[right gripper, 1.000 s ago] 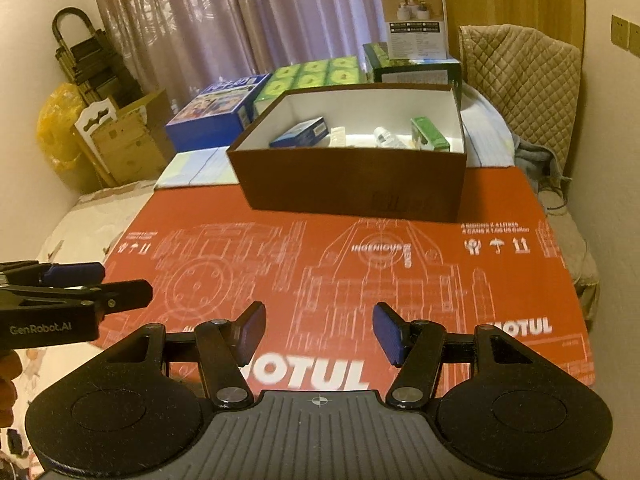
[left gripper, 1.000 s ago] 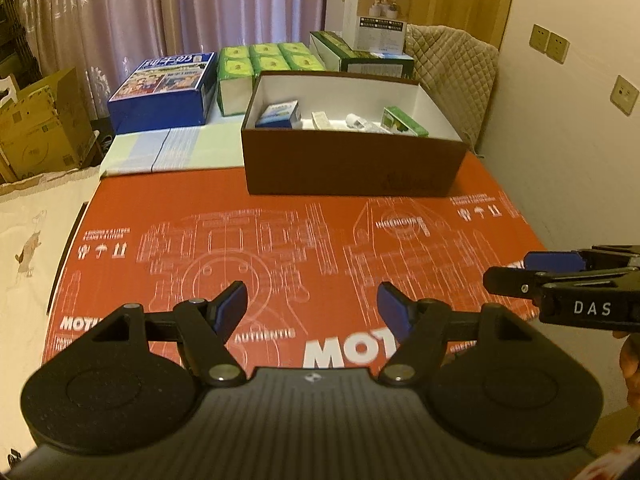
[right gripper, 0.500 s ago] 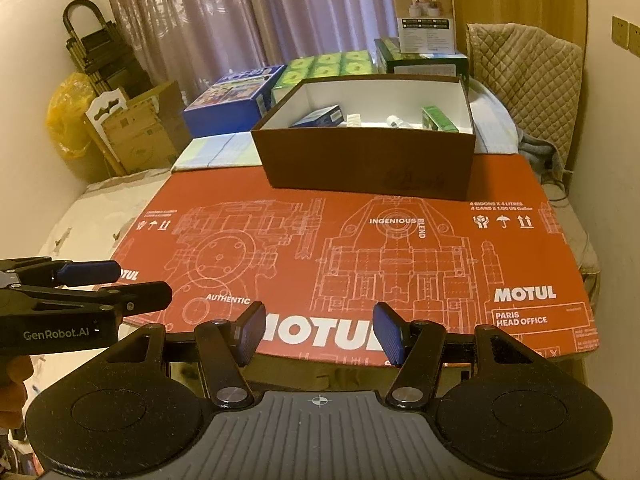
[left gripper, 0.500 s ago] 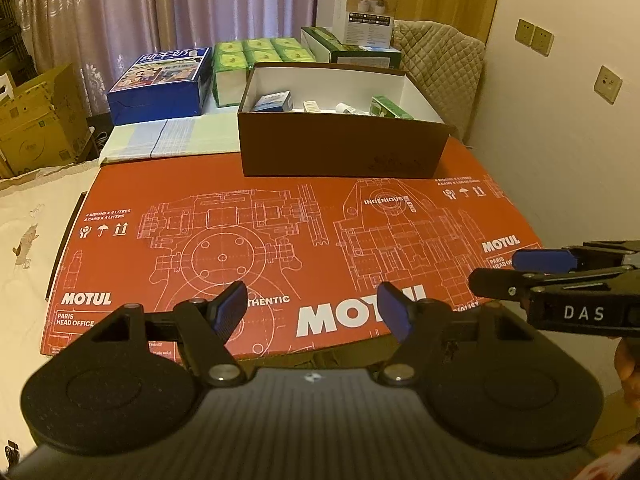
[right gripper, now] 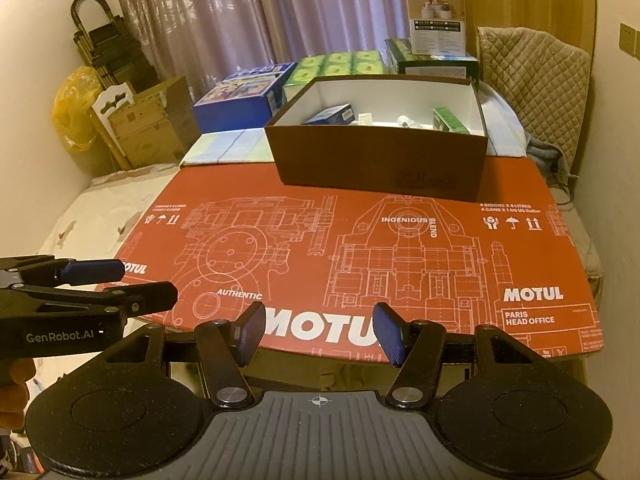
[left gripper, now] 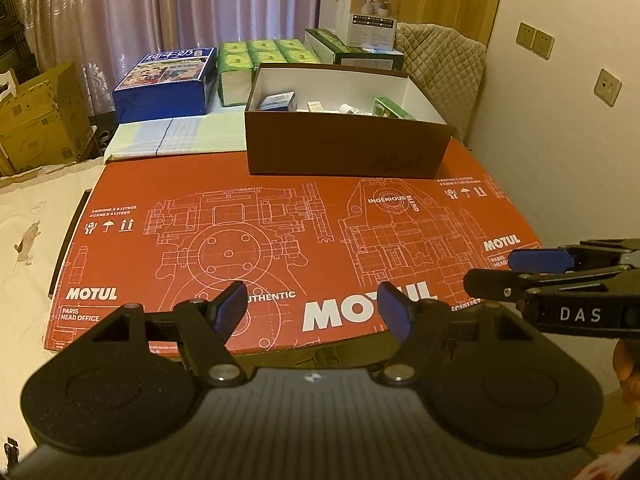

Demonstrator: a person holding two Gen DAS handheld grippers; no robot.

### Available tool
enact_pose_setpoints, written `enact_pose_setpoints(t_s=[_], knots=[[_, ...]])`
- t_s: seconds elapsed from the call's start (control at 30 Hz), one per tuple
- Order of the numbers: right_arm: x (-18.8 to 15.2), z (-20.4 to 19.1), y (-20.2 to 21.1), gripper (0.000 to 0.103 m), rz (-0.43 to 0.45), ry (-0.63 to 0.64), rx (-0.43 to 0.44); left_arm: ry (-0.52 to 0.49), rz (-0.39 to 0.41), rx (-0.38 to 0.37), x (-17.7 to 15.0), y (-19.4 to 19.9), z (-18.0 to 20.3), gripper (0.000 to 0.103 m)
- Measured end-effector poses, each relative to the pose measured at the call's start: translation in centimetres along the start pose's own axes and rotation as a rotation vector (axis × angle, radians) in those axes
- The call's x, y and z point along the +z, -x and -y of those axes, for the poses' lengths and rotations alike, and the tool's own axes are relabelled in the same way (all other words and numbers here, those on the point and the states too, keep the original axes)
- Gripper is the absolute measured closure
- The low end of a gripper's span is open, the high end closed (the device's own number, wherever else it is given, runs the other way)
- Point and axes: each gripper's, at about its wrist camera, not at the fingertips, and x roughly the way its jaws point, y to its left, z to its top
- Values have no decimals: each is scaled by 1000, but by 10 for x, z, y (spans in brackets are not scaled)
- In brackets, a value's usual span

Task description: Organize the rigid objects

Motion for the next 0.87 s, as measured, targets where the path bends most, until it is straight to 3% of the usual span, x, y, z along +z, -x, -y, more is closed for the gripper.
enact_pose_setpoints(t_s=[0.87], knots=[[2, 6, -7, 47, -22, 8, 8, 6, -9, 6, 2, -6, 1, 35]])
